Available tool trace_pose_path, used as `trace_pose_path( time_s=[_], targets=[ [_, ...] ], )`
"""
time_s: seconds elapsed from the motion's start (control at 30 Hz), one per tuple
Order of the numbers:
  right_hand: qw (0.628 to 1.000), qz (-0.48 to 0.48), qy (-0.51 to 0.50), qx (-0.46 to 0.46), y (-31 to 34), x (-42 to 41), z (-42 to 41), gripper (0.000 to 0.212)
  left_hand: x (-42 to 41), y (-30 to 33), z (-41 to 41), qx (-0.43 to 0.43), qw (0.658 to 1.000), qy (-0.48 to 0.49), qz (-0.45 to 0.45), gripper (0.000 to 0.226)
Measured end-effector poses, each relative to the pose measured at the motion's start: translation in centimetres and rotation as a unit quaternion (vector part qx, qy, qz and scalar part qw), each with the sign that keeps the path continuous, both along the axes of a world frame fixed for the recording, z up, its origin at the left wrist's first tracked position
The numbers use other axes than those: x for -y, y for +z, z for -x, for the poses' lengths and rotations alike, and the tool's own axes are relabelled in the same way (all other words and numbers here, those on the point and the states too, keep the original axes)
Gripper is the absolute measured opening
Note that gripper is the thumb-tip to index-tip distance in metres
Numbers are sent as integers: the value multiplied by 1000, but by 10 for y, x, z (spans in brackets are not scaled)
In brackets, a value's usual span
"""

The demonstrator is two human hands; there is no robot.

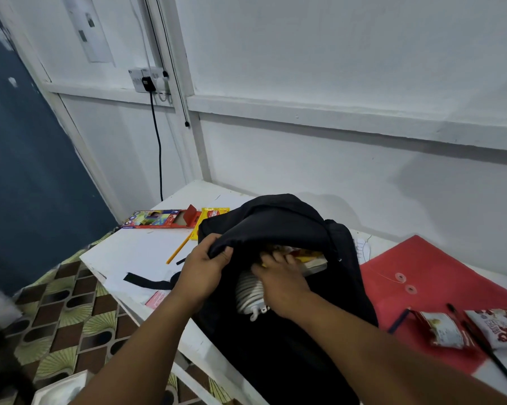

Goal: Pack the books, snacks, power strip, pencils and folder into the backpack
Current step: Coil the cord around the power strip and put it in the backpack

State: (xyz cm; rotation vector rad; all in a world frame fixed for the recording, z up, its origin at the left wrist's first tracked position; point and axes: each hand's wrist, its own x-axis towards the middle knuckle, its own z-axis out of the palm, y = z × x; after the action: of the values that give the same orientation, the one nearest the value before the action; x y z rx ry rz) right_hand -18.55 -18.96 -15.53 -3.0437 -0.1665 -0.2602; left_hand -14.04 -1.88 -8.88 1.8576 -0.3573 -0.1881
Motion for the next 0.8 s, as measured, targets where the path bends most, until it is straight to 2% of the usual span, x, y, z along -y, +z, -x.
trace_pose_path(
  time_s=[0.03, 0.1, 0.23, 0.3, 0.4, 0.5, 0.57, 0.63, 0.7, 0.8],
  targets=[
    [998, 37, -2, -43, 3, 2, -3, 54, 0, 1, -1, -3, 1000, 2, -2, 10],
    [992, 112, -6, -65, 5, 8, -4, 57, -1, 4, -3, -4, 1000, 8, -8, 11],
    [991, 122, -14, -59, -9, 14, 6, 64, 0, 4, -4, -10, 1000, -8, -19, 10],
    [994, 93, -35, -43, -15, 15, 11, 66, 1, 1, -2, -13, 1000, -18, -18, 10],
    [999, -9, -28, 15, -24, 16, 27, 61, 1, -9, 2, 4, 999, -22, -27, 11],
    [992, -106, -38, 56, -41, 20, 53, 50, -1, -30, 8, 60, 995, -43, -70, 10],
    [986, -150, -46, 51, -54, 22, 71, 48, -2, -55, 14, 140, 977, -49, -151, 27],
    [985, -157, -52, 43, -64, 20, 80, 47, 1, -79, 25, 161, 961, -35, -221, 56],
    [982, -165, -69, 55, -66, 16, 78, 44, 6, -92, 37, 139, 965, -40, -218, 66],
    [970, -198, -120, 76, -58, 11, 68, 50, 12, -92, 42, 102, 982, -49, -151, 61]
  ],
)
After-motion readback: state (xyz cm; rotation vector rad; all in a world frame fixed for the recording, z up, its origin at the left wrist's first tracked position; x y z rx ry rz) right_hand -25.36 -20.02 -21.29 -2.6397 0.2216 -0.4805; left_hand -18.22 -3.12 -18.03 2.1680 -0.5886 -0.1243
